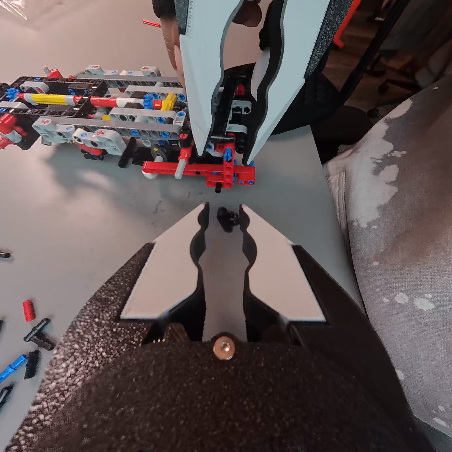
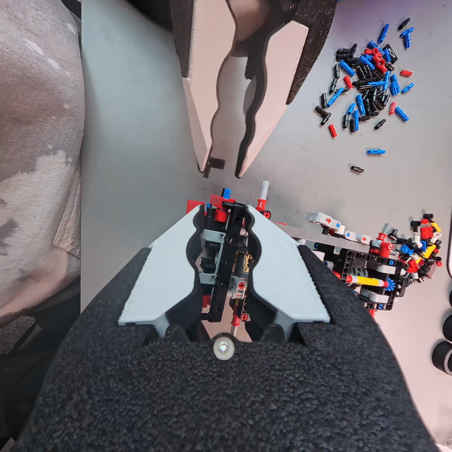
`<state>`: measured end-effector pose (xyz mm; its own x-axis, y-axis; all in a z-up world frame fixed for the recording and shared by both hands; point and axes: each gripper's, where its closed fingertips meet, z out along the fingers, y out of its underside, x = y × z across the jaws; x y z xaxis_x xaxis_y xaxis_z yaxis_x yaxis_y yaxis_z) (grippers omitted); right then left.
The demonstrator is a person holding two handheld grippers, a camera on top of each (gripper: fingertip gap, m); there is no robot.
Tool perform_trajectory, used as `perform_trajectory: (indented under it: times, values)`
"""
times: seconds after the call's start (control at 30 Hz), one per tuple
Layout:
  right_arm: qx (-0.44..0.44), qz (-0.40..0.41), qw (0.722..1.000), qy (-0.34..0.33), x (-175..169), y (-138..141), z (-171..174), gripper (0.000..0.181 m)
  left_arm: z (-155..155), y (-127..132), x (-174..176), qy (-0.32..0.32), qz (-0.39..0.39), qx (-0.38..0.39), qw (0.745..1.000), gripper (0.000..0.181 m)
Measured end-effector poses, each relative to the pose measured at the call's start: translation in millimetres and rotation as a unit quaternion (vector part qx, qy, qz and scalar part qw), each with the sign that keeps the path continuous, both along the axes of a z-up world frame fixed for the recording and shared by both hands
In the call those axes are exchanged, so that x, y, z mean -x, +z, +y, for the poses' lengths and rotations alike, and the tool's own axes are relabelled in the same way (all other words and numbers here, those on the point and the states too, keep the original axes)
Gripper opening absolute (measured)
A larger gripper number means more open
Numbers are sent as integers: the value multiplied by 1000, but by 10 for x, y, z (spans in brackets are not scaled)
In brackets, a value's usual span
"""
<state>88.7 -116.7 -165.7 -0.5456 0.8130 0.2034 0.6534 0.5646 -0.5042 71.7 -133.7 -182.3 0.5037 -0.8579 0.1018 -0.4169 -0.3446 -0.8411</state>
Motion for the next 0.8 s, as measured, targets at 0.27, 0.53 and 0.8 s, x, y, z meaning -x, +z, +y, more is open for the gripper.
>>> perform_trajectory:
  times: [0.27, 0.53, 0.8]
  values:
    - [3, 6, 1000, 2, 41, -8, -12, 32, 81, 216, -199, -1, -48, -27, 998, 20]
    - [0, -10, 1000, 12, -13, -35, -24, 32, 123, 201, -285, -6, -38, -42, 998, 5]
    - [36, 3, 999, 9, 0, 7, -84, 32, 57, 235, -252, -3, -55, -49, 997, 5]
